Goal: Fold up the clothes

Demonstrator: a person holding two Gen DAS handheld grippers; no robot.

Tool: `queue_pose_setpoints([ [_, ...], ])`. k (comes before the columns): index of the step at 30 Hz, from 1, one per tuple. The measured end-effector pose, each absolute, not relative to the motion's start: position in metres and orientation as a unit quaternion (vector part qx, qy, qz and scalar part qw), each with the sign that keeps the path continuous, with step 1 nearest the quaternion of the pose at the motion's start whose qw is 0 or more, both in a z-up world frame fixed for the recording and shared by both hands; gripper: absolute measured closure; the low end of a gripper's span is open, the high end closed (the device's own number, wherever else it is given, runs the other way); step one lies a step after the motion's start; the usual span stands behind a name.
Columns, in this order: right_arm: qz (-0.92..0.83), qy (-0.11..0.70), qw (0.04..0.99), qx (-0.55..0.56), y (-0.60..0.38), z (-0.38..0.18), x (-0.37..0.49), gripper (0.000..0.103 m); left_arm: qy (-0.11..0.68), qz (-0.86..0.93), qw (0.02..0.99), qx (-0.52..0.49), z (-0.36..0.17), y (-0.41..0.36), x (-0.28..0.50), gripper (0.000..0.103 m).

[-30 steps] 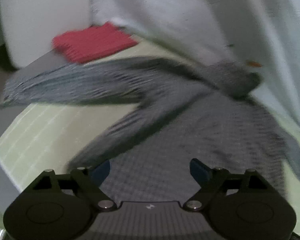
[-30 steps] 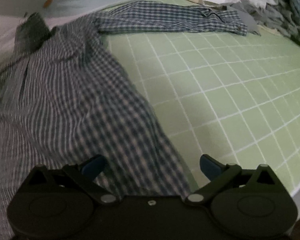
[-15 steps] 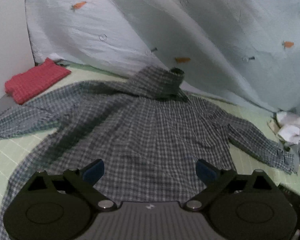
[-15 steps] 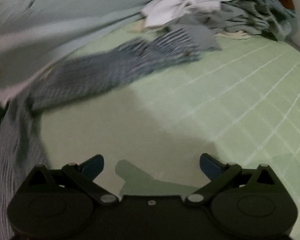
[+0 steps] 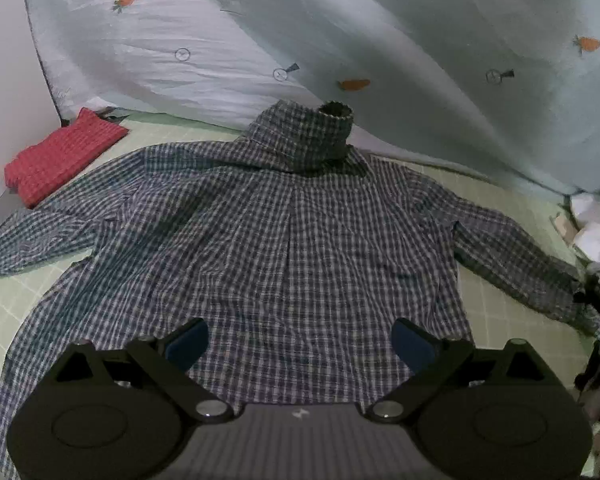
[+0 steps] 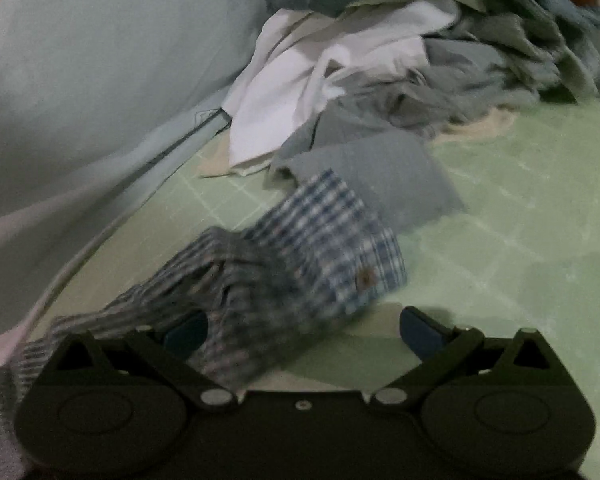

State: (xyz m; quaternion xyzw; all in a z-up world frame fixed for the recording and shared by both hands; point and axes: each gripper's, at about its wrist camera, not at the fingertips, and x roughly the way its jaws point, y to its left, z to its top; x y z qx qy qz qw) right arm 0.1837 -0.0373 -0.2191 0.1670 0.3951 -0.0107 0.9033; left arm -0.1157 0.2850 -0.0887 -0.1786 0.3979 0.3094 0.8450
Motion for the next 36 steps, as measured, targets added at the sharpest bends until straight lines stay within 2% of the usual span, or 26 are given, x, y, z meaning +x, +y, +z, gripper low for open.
queue_pose_setpoints([
  [2, -0.013, 0.400, 0.907, 0.131, -0.029, -0.222, 0.192, 0.001, 0.403, 0.309, 0.844, -0.173, -0.089, 0.282, -0.110, 0.005],
  [4, -0.006, 0.393, 0.914, 0.102, -0.025, -0.225, 0.192, 0.009, 0.405, 0.306, 0.845, -0.168, -0.090, 0.279, -0.108, 0.005],
  [5, -0.009, 0.386, 0.919, 0.085, -0.024, -0.225, 0.188, 0.024, 0.406, 0.304, 0.846, -0.166, -0.091, 0.277, -0.107, 0.005],
  [6, -0.013, 0.379, 0.923, 0.067, -0.024, -0.226, 0.184, 0.046, 0.407, 0.303, 0.846, -0.163, -0.092, 0.276, -0.106, 0.005],
  [8, -0.013, 0.365, 0.930, 0.039, -0.026, -0.227, 0.174, 0.073, 0.409, 0.300, 0.846, -0.163, -0.094, 0.274, -0.105, 0.005],
  [9, 0.001, 0.361, 0.932, 0.040, -0.031, -0.227, 0.166, 0.082, 0.410, 0.297, 0.846, -0.166, -0.094, 0.273, -0.107, 0.005],
  [11, 0.009, 0.362, 0.931, 0.044, -0.041, -0.226, 0.156, 0.089, 0.409, 0.293, 0.847, -0.171, -0.095, 0.272, -0.111, 0.005],
  [14, -0.002, 0.367, 0.929, 0.049, -0.059, -0.224, 0.139, 0.091, 0.406, 0.293, 0.847, -0.176, -0.094, 0.277, -0.122, 0.005],
  [25, -0.116, 0.385, 0.913, 0.068, -0.147, -0.219, 0.073, 0.089, 0.403, 0.305, 0.840, -0.199, -0.093, 0.305, -0.169, 0.005],
  [28, -0.124, 0.396, 0.908, 0.055, -0.154, -0.216, 0.068, 0.081, 0.402, 0.309, 0.837, -0.205, -0.093, 0.312, -0.182, 0.005],
  [29, -0.124, 0.400, 0.907, 0.044, -0.154, -0.215, 0.066, 0.070, 0.402, 0.310, 0.837, -0.207, -0.092, 0.314, -0.187, 0.005],
  [30, -0.125, 0.403, 0.906, 0.033, -0.153, -0.214, 0.065, 0.055, 0.402, 0.311, 0.836, -0.209, -0.092, 0.317, -0.191, 0.005],
  [31, -0.127, 0.403, 0.906, 0.022, -0.152, -0.211, 0.063, 0.046, 0.401, 0.312, 0.835, -0.211, -0.092, 0.319, -0.195, 0.005],
  [33, -0.130, 0.401, 0.907, 0.010, -0.147, -0.204, 0.058, 0.009, 0.400, 0.317, 0.833, -0.212, -0.092, 0.322, -0.203, 0.005],
  [34, -0.129, 0.396, 0.909, 0.007, -0.142, -0.199, 0.056, 0.004, 0.400, 0.322, 0.832, -0.211, -0.093, 0.325, -0.206, 0.005],
  [36, -0.121, 0.391, 0.913, 0.001, -0.129, -0.193, 0.052, 0.002, 0.402, 0.332, 0.826, -0.212, -0.096, 0.336, -0.212, 0.005],
])
